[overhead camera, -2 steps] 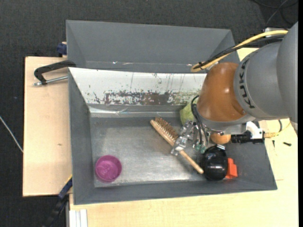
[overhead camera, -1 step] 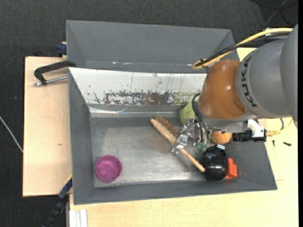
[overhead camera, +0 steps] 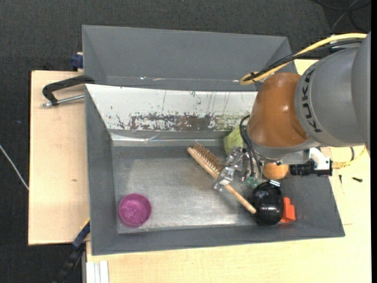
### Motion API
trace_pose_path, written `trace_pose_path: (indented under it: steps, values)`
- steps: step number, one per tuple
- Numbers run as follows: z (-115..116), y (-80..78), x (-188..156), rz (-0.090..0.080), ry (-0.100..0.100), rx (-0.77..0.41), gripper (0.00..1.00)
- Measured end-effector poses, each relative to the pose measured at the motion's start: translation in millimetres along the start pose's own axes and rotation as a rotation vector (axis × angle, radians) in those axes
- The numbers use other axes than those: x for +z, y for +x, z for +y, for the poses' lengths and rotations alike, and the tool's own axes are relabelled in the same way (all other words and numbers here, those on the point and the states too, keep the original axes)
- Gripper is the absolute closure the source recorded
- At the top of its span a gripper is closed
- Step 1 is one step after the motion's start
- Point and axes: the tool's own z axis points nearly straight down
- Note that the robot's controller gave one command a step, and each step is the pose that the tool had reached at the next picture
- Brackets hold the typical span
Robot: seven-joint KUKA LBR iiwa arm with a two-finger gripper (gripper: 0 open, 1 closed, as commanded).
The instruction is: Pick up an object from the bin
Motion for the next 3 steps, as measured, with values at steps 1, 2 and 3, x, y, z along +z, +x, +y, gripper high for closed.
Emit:
trace_pose_path:
  steps: [1,2,3]
  values:
    - [-0.5,1.5,-8.3,0.008,0.004,0.0,1.0]
    - [-0.4,1.6,-27.2,0.008,0.004,-0.001,1.0]
    - [0.2,0.3,-41.7,0.003,0.001,-0.001,1.0]
